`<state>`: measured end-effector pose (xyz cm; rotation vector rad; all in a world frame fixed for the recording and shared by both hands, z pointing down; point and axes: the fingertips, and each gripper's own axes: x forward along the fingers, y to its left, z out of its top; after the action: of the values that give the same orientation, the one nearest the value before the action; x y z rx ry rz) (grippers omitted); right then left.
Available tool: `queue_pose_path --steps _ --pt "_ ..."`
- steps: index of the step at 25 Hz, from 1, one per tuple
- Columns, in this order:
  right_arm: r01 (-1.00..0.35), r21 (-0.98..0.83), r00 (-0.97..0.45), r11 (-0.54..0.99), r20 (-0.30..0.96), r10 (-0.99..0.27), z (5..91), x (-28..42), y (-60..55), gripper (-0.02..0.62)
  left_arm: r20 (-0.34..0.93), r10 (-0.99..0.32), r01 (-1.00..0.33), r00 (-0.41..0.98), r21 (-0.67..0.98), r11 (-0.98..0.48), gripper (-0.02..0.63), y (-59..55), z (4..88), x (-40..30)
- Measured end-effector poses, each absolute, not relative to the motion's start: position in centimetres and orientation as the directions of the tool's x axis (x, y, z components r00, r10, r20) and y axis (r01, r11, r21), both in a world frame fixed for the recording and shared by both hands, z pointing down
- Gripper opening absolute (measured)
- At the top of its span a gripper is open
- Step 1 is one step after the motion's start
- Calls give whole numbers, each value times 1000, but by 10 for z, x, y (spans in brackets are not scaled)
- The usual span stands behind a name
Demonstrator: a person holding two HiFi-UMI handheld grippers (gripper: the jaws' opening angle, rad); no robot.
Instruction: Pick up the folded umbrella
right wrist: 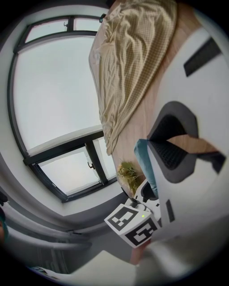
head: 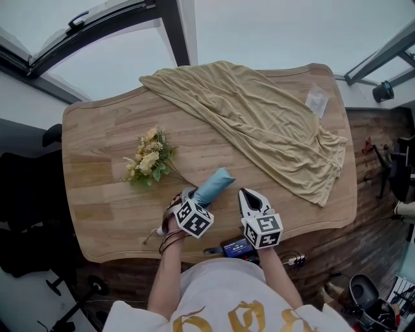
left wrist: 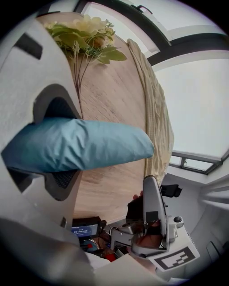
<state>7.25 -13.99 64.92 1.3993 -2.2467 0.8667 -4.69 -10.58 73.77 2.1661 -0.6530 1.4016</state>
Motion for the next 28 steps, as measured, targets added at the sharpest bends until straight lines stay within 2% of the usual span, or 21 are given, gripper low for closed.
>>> queue_pose_path --steps 16,28 --pt "-886 -305 -463 348 564 -684 640 69 -142 11 884 -172 -657 435 182 -731 279 -102 721 -37" --pt "-887 -246 -460 390 525 -716 612 73 -145 11 788 -313 -714 531 216 -666 279 -120 672 -32"
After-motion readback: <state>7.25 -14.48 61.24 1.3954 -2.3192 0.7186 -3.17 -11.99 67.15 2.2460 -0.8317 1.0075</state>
